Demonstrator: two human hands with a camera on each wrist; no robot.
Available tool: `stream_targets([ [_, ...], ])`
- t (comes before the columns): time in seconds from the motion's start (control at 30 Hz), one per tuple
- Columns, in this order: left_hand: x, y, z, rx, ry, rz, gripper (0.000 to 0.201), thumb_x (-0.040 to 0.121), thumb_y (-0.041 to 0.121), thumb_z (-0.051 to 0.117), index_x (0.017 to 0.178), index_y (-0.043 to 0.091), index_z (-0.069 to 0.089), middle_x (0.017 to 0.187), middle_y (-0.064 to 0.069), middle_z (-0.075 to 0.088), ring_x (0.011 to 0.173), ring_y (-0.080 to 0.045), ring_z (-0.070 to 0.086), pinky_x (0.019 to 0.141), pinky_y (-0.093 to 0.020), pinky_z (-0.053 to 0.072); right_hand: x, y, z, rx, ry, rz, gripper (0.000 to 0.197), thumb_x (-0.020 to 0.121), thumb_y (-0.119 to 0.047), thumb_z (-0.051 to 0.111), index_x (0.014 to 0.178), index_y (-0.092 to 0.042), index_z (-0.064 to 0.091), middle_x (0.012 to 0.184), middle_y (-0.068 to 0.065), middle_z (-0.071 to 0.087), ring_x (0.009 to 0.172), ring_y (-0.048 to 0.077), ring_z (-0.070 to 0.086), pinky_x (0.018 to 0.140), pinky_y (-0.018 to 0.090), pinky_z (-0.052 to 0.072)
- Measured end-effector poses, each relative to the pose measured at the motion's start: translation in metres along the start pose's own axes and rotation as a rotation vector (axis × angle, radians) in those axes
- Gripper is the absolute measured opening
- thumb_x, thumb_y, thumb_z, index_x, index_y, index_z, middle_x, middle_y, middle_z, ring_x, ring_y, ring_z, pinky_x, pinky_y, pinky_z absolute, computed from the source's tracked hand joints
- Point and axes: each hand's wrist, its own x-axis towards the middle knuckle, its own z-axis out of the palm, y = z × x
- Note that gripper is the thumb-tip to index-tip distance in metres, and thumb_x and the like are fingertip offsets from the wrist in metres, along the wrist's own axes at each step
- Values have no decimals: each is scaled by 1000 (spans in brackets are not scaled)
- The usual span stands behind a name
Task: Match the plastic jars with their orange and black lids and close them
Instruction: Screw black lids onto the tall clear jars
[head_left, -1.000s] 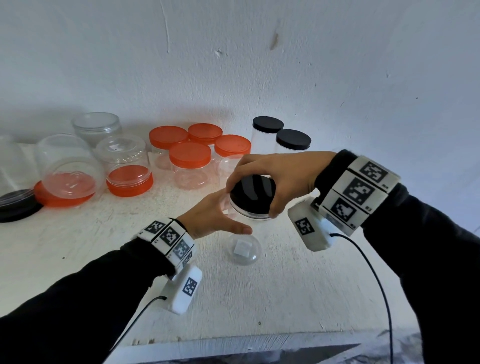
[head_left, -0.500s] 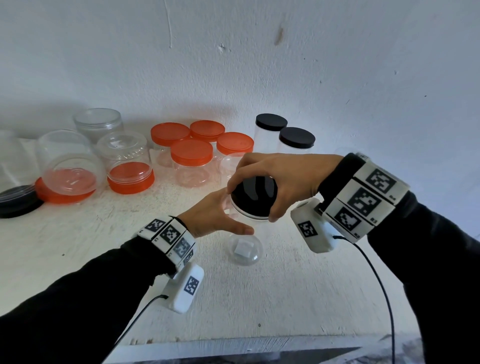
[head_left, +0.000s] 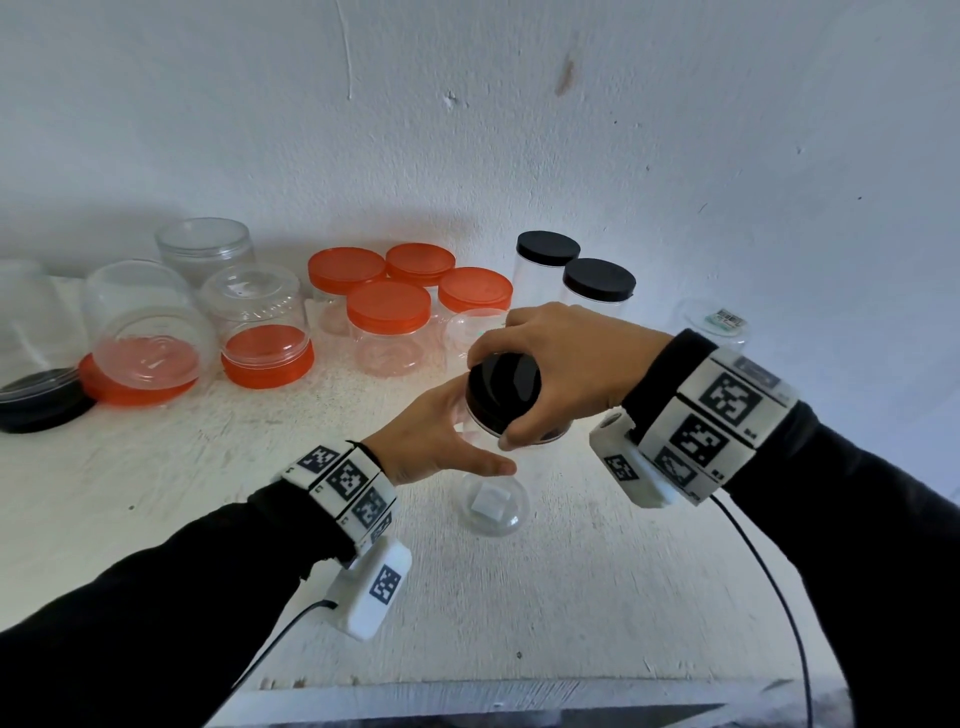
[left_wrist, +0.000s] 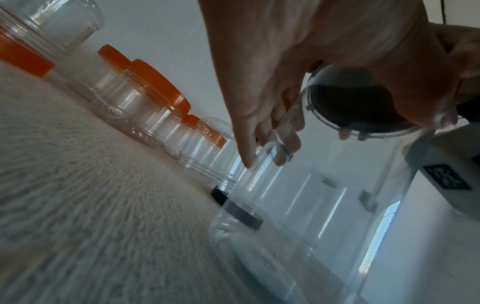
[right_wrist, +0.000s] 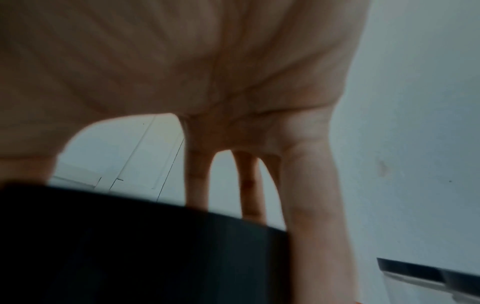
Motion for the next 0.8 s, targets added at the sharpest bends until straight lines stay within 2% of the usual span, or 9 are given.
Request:
stream_targets([
  [0.1, -1, 0, 2, -21, 8, 15, 70, 62, 4, 82, 117, 31, 48, 114, 13, 62, 110, 4, 54, 84, -8, 43, -1, -7, 7, -29, 103, 74, 67, 63, -66, 67, 112, -23, 56, 86, -7, 52, 86, 15, 55, 72, 30, 51],
  [0.17, -2, 0, 2, -38, 6, 6, 71, 60, 10, 81, 117, 34, 48, 115, 18, 62, 112, 3, 54, 84, -10, 45, -2, -10, 8, -93, 138, 109, 71, 65, -72, 61, 111, -19, 57, 87, -3, 54, 85, 17, 55, 71, 29, 49],
  [0.27, -2, 1, 0, -14, -10, -4, 72, 59, 16, 81, 119, 39, 47, 119, 19, 59, 115, 5, 50, 88, -10, 42, -5, -6, -1, -122, -33, 102, 77, 69, -74, 56, 132, -31, 43, 113, -4, 50, 104, 16, 51, 83, 30, 44],
  [0.37, 0, 1, -1, 36, -38, 1, 78, 57, 21, 85, 122, 38, 43, 123, 17, 56, 116, 8, 47, 92, -6, 38, -8, -1, -15, 40, -256, 6, 81, 72, -46, 73, 138, -46, 28, 128, -9, 35, 119, 14, 41, 98, 34, 42],
  [0.47, 1, 1, 0, 89, -34, 0, 83, 57, 27, 85, 124, 37, 37, 123, 19, 51, 114, 13, 44, 90, -4, 37, -5, 0, -15, 49, -223, -5, 74, 66, -36, 79, 127, -47, 39, 117, -8, 40, 110, 14, 44, 91, 34, 47],
  [0.53, 1, 1, 1, 88, -18, 12, 80, 57, 25, 83, 122, 40, 38, 122, 18, 52, 113, 12, 46, 90, -4, 38, -2, -2, -10, 25, -143, 21, 68, 63, -46, 77, 122, -45, 43, 109, -8, 46, 103, 14, 46, 85, 33, 49],
  [0.67, 0, -3, 3, 65, 1, 12, 90, 52, 35, 83, 131, 28, 39, 123, 14, 55, 116, 4, 48, 94, -12, 40, -3, -9, 4, -32, 56, 106, 63, 65, -60, 68, 115, -24, 53, 84, -6, 51, 82, 15, 53, 63, 26, 47],
  [0.73, 0, -4, 3, 49, 6, 2, 89, 51, 34, 83, 128, 32, 40, 121, 15, 57, 114, 5, 50, 93, -16, 40, -2, -15, 8, -87, 123, 145, 63, 68, -66, 63, 106, -16, 56, 75, -6, 48, 72, 14, 51, 54, 24, 39],
  [0.8, -1, -3, 2, 37, 16, -10, 83, 51, 29, 84, 121, 41, 42, 117, 19, 58, 109, 10, 50, 90, -13, 39, -2, -16, 6, -171, 135, 177, 69, 69, -75, 54, 105, -16, 56, 78, -4, 50, 73, 16, 51, 54, 25, 34],
])
